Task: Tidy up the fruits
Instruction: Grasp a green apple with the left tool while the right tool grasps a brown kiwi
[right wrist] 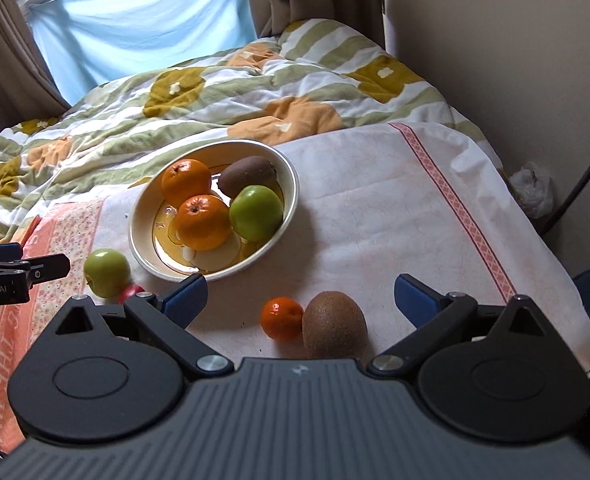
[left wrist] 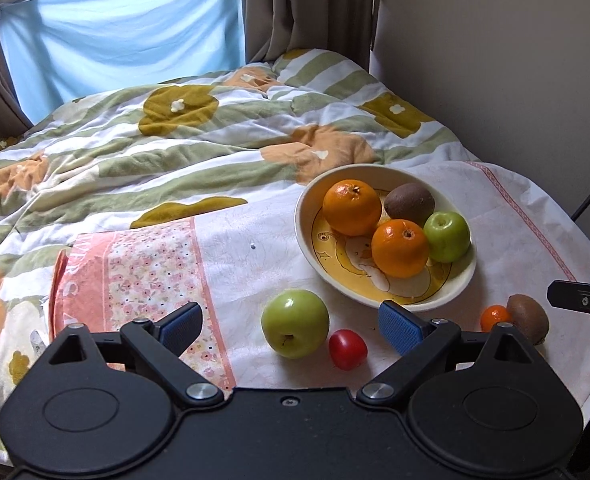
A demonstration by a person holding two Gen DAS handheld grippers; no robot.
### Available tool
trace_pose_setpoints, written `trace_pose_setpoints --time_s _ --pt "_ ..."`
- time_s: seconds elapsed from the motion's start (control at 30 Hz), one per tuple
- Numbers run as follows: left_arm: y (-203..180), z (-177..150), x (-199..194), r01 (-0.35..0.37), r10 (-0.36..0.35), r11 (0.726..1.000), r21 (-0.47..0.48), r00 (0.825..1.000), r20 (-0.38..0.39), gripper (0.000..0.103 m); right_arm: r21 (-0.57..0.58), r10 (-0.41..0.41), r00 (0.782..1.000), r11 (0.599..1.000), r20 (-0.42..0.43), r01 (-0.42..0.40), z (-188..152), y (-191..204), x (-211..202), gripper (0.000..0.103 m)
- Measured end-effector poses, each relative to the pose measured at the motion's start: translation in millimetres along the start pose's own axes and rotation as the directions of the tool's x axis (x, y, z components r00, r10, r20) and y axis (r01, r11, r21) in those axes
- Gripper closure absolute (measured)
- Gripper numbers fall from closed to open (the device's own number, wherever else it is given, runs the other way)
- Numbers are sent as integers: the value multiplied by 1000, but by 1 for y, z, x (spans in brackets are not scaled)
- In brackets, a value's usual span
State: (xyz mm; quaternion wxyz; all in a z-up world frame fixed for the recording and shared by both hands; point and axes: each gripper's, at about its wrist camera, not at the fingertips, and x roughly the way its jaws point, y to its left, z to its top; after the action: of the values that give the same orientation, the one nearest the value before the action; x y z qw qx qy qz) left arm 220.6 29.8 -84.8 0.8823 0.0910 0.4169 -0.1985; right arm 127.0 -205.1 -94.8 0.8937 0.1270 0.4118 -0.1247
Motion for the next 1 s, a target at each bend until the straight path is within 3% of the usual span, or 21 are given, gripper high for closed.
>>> trace_pose_setpoints --time_s 0.23,0.53,0.87,1.0 --pt "6 -2 39 78 -74 995 62 995 -64 12 57 -74 997 995 -35 76 -20 -3 20 0" --pt "13 -4 71 129 -123 990 48 985 -125 23 114 -114 991 986 -72 122 -29 -11 34 0" --pt "14 -3 79 169 -162 985 40 977 -137 37 130 -111 989 984 -95 123 -26 -14 46 14" --pt "18 -2 79 177 -171 984 29 974 -147 45 132 -111 989 984 -96 123 -26 -14 46 15"
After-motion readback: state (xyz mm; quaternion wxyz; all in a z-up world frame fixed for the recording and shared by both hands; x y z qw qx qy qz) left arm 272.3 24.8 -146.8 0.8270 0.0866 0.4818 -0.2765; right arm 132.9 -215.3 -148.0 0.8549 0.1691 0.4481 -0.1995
